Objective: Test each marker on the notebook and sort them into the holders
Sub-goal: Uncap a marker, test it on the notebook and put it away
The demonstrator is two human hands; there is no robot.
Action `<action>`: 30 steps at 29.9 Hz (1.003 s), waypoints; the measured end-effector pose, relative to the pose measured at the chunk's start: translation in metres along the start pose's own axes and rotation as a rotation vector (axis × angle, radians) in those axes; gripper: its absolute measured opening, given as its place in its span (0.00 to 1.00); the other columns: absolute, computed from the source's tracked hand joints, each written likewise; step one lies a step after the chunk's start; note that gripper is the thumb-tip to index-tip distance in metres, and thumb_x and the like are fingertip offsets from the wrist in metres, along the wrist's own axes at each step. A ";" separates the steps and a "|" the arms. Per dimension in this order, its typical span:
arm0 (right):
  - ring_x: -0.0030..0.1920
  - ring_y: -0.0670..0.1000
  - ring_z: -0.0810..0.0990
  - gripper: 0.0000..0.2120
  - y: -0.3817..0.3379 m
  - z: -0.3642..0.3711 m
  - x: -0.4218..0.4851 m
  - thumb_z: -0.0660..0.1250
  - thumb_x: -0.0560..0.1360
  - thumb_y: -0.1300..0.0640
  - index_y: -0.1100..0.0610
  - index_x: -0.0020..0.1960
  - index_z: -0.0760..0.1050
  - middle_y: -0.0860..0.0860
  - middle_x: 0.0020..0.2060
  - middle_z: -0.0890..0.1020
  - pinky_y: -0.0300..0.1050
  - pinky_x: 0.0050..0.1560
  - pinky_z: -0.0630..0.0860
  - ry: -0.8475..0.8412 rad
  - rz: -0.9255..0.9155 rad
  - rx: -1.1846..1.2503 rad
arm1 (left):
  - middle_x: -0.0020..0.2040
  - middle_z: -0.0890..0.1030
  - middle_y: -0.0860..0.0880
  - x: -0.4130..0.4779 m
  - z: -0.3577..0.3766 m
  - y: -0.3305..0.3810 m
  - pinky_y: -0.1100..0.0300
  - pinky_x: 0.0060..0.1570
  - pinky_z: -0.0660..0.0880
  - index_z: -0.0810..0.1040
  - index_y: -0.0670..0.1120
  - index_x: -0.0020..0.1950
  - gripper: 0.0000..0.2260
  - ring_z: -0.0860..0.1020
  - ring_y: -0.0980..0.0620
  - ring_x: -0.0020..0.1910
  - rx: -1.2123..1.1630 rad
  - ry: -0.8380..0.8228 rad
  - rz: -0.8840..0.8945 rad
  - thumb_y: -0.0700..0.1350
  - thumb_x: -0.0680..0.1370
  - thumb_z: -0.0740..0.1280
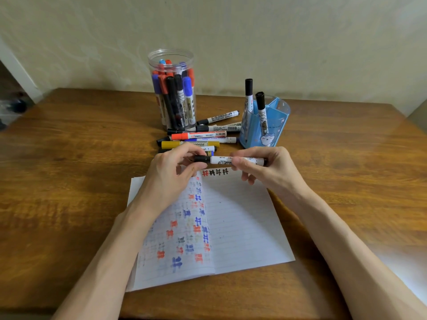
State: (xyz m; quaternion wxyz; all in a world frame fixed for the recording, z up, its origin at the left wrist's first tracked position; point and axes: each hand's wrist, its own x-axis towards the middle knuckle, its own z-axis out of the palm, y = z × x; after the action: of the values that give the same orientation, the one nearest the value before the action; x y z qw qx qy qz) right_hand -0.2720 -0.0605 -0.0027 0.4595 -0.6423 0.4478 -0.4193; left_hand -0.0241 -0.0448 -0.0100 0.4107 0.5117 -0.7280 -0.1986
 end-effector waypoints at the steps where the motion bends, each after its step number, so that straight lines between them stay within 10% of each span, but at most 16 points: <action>1: 0.36 0.50 0.83 0.09 0.002 -0.001 0.000 0.76 0.77 0.54 0.58 0.55 0.87 0.53 0.42 0.88 0.43 0.36 0.80 0.001 -0.027 -0.046 | 0.49 0.83 0.59 0.000 0.000 0.001 0.68 0.48 0.79 0.82 0.51 0.58 0.11 0.82 0.61 0.48 0.010 -0.004 -0.005 0.42 0.77 0.74; 30: 0.36 0.47 0.79 0.07 0.012 0.015 -0.006 0.78 0.76 0.52 0.55 0.49 0.87 0.58 0.38 0.86 0.44 0.39 0.77 0.087 -0.056 -0.023 | 0.48 0.84 0.58 0.000 0.003 0.009 0.72 0.45 0.77 0.85 0.48 0.59 0.11 0.82 0.61 0.44 0.045 0.034 0.028 0.39 0.78 0.73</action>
State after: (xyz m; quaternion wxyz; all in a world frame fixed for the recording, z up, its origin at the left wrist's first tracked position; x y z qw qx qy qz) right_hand -0.2616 -0.0533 -0.0185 0.4203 -0.6411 0.4539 -0.4542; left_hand -0.0323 -0.0420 -0.0052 0.4141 0.5138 -0.7324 -0.1680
